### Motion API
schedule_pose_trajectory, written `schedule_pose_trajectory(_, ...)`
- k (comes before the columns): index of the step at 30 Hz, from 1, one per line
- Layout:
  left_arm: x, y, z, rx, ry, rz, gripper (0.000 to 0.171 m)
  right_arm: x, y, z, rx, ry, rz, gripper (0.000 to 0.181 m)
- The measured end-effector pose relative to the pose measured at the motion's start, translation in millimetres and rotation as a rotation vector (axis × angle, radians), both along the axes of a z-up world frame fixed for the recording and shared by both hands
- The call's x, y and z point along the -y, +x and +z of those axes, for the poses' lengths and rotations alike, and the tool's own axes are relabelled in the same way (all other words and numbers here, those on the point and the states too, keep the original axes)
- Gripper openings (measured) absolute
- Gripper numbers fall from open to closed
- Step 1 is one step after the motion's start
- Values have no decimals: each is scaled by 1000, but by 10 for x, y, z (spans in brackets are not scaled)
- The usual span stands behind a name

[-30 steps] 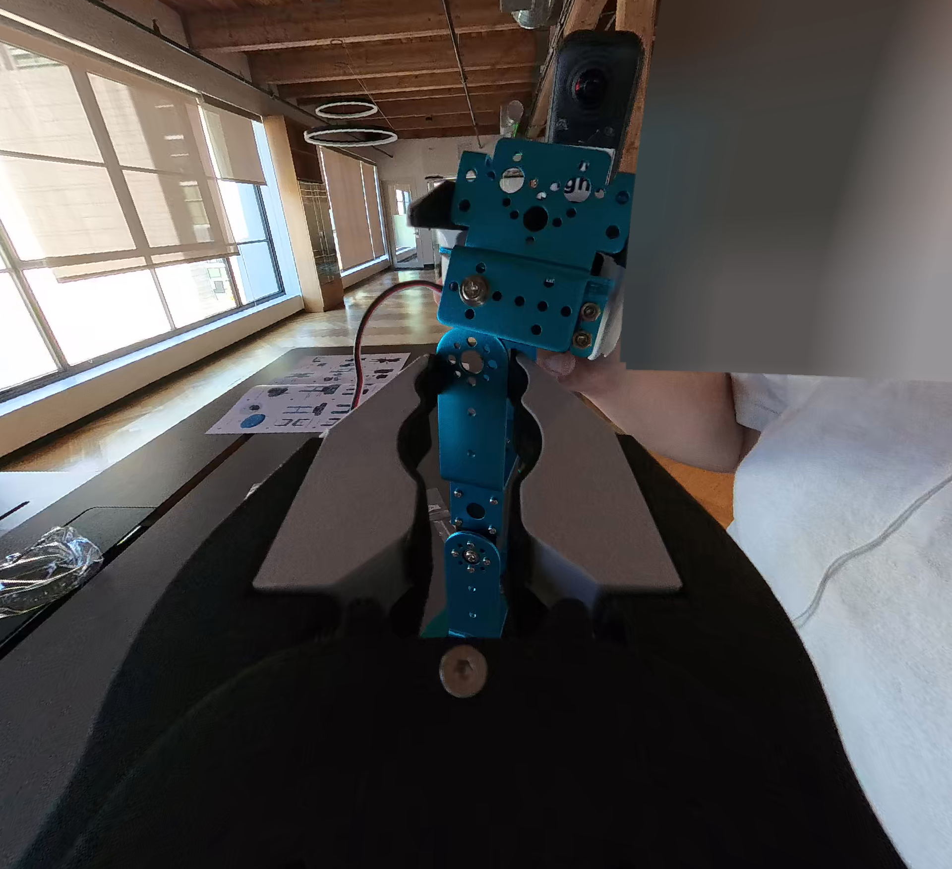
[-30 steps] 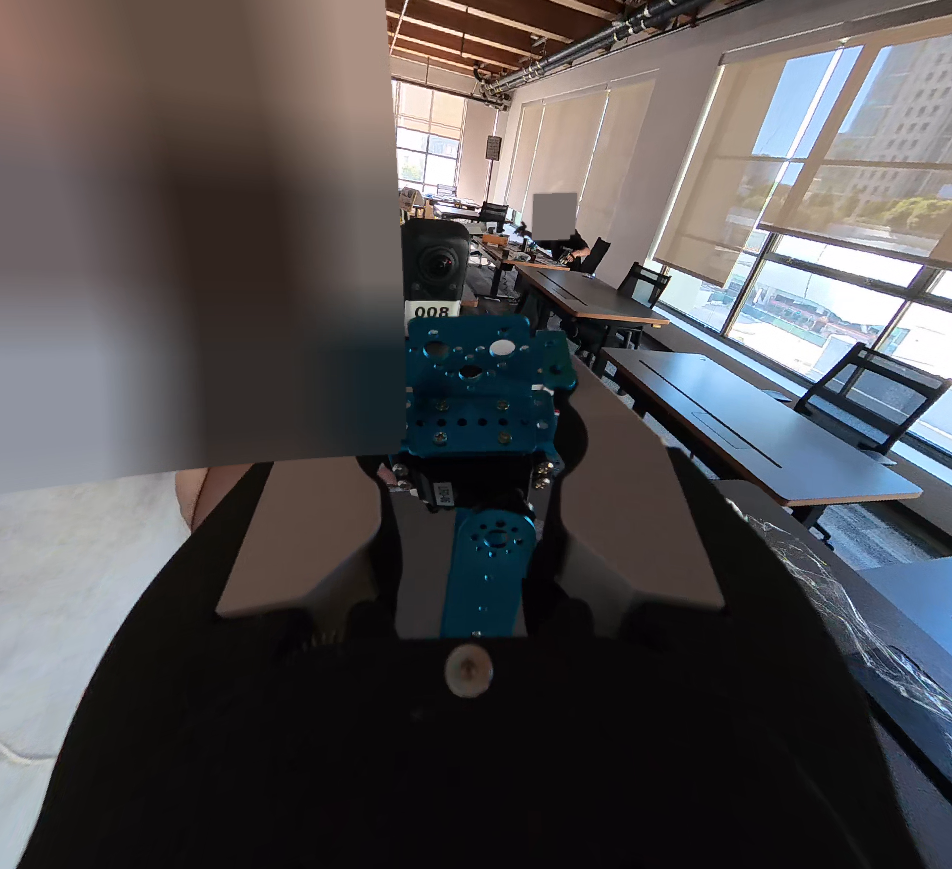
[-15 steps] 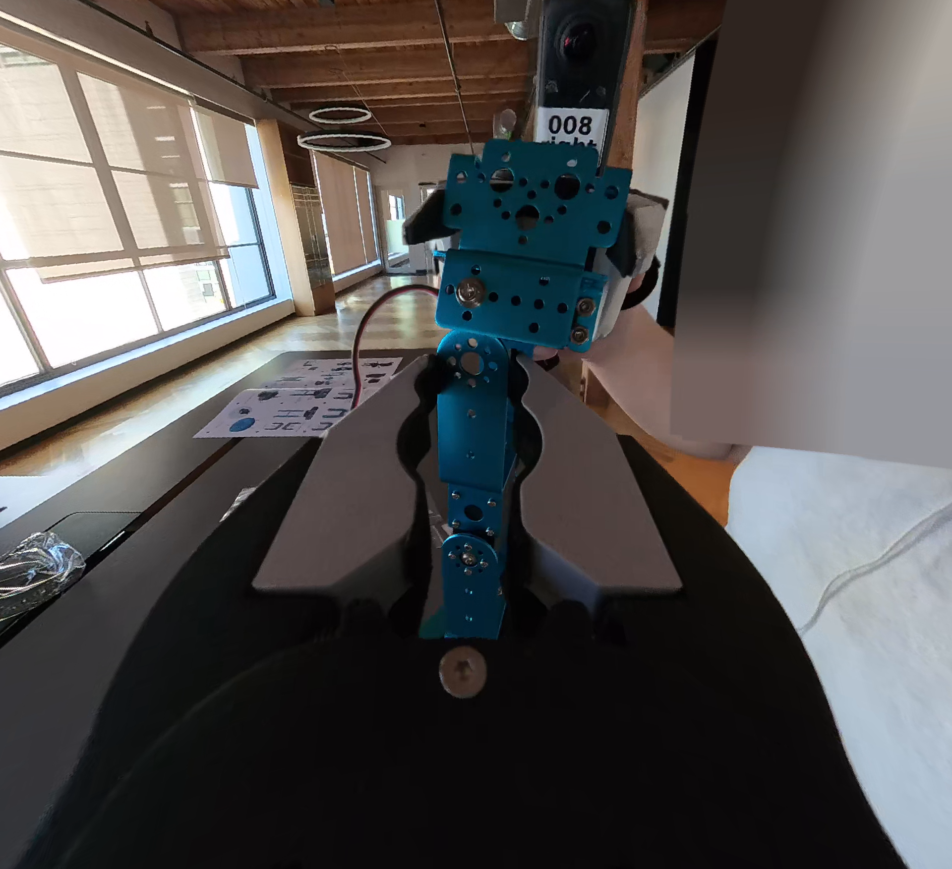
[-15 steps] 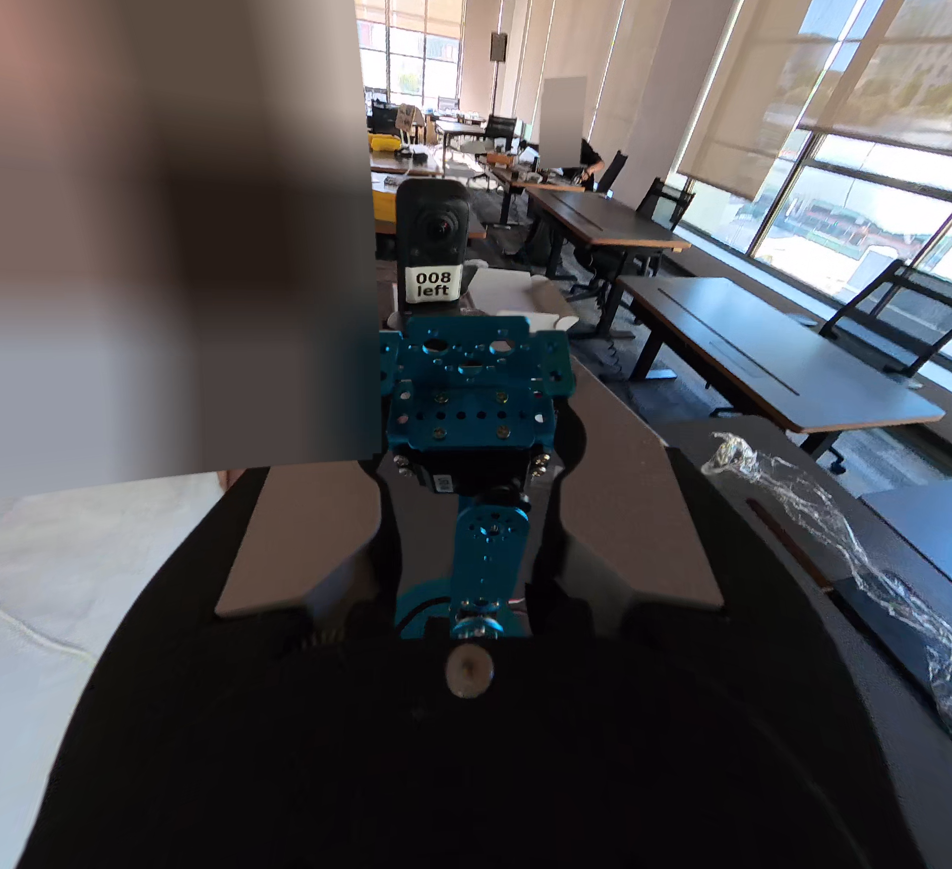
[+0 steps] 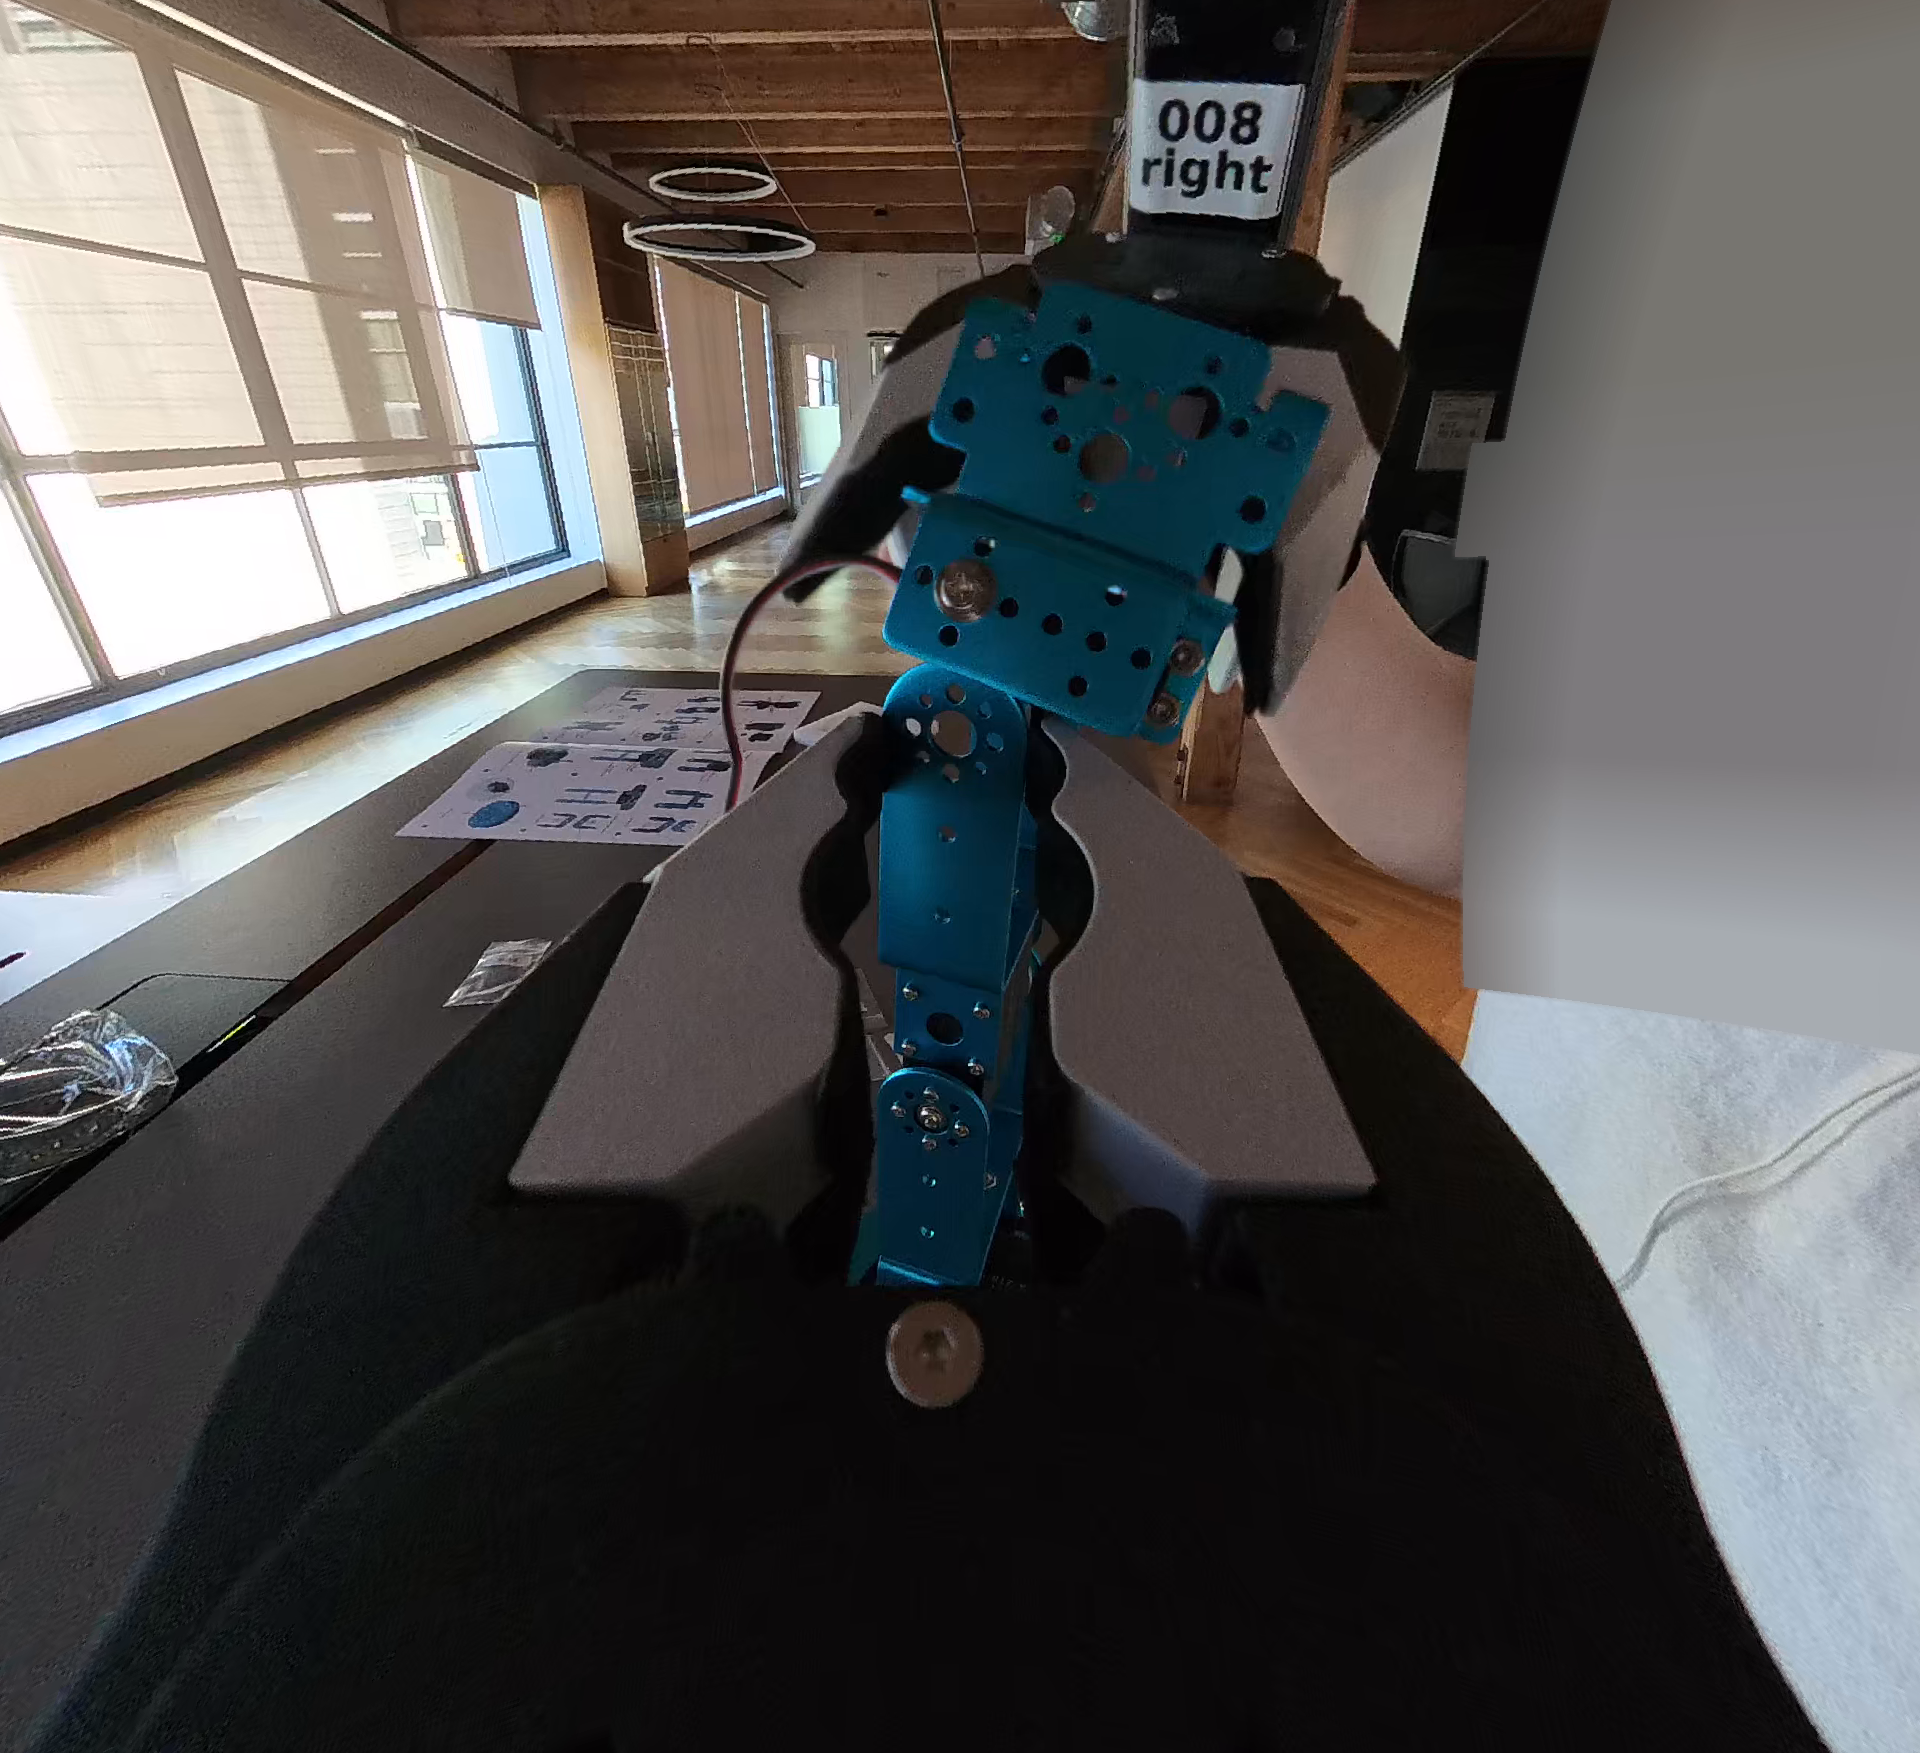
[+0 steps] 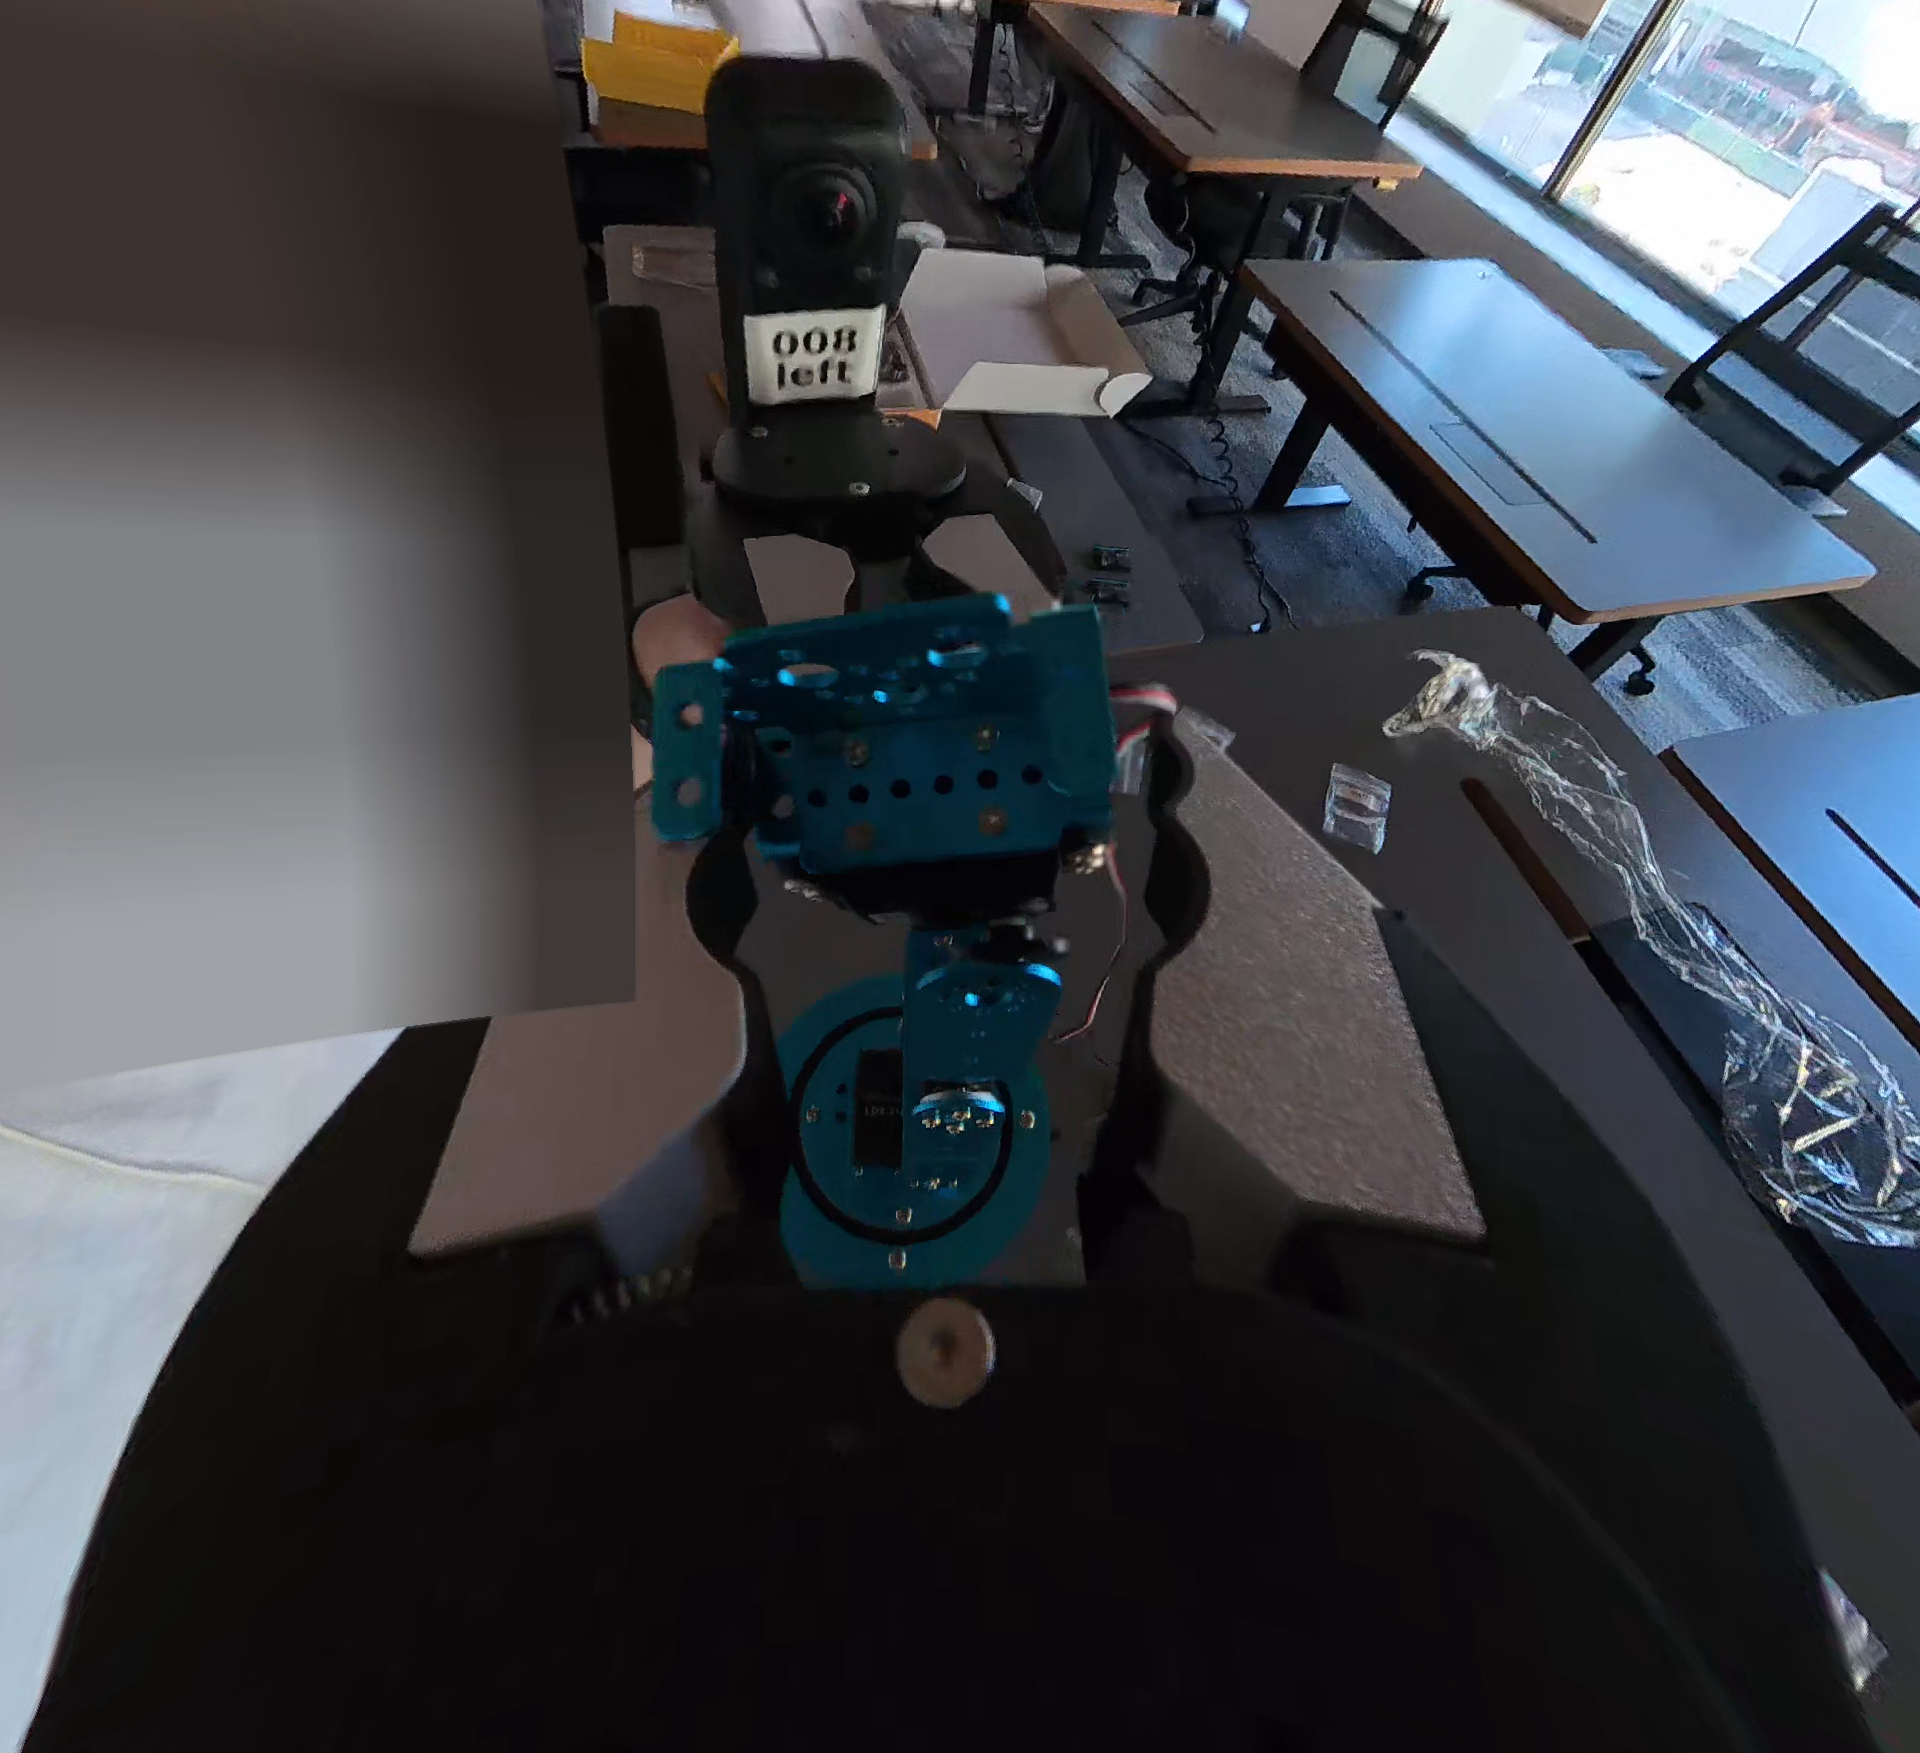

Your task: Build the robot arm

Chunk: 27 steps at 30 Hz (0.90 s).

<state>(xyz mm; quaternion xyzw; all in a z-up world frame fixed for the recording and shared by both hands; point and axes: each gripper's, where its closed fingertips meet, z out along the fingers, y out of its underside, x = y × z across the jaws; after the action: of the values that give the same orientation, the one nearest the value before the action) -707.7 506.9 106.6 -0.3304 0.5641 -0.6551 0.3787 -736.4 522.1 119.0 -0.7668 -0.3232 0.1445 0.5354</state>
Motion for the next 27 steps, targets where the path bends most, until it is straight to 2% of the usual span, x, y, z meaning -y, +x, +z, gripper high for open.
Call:
schedule_pose_trajectory(1, -2, 0, -1, -2, 0, 0, 25, 20, -28, -46, 8, -26, 21, 70)
schedule_pose_trajectory(5, -4, 0, 1, -5, -13, -7, 25, -13, 1, -15, 11, 1, -12, 68)
schedule_pose_trajectory(10, -2, -3, 1, -4, -18, -8, 25, -18, 7, -11, -59, -17, 16, 73)
schedule_pose_trajectory(11, -2, -2, 1, -2, -16, -7, 25, -18, 7, -12, -70, -28, 20, 68)
schedule_pose_trajectory(17, 11, 5, 19, 18, -21, -12, 26, -1, 17, -26, -59, -116, 31, 73)
schedule_pose_trajectory(18, 11, 6, 25, 21, -31, -16, 26, -1, 18, -22, -54, -124, 29, 69)
schedule_pose_trajectory(20, 11, 7, 26, 25, -41, -19, 25, 2, 19, -31, -32, -132, 34, 73)
schedule_pose_trajectory(25, 14, 12, 34, 61, -36, -7, 25, 9, 25, -44, -46, -143, 68, 69)
schedule_pose_trajectory(27, 17, 14, 35, 57, -57, -23, 26, 8, 25, -36, -60, -148, 69, 73)
